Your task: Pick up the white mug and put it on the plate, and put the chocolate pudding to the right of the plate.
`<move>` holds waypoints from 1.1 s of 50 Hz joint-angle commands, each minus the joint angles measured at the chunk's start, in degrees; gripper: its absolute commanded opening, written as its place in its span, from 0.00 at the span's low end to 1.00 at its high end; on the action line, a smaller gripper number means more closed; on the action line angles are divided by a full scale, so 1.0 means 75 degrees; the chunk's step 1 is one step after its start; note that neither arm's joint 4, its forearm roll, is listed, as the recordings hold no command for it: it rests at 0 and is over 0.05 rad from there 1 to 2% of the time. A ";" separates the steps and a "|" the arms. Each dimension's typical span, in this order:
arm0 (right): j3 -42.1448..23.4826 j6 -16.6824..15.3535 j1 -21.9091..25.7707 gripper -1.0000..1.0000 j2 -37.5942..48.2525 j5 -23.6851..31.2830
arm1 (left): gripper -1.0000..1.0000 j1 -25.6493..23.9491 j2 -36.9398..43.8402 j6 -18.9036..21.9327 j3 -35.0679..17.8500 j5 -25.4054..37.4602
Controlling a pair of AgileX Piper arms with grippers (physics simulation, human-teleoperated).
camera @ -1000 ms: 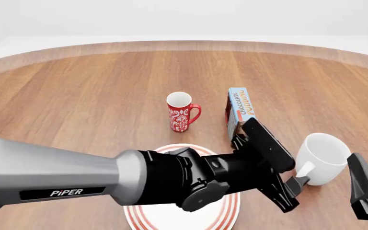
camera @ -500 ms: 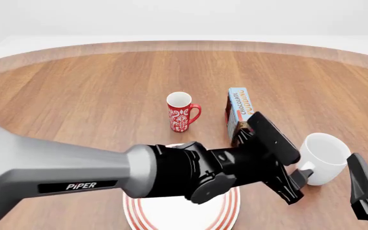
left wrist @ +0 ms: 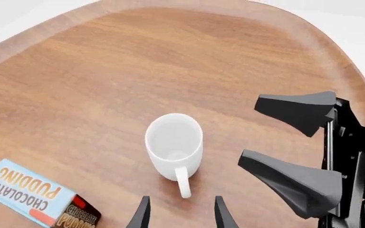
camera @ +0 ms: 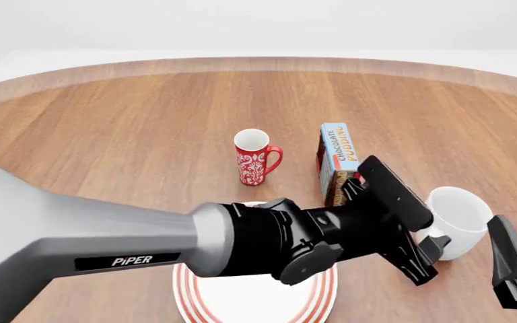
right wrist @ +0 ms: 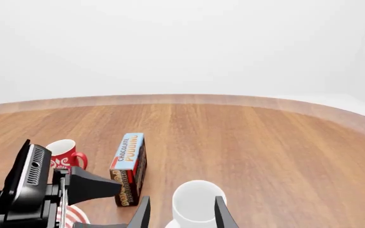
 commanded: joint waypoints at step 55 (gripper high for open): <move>0.0005 0.0020 0.0006 1.00 -0.0057 0.0045 | 1.00 0.0103 0.1162 0.0118 -0.1326 0.0480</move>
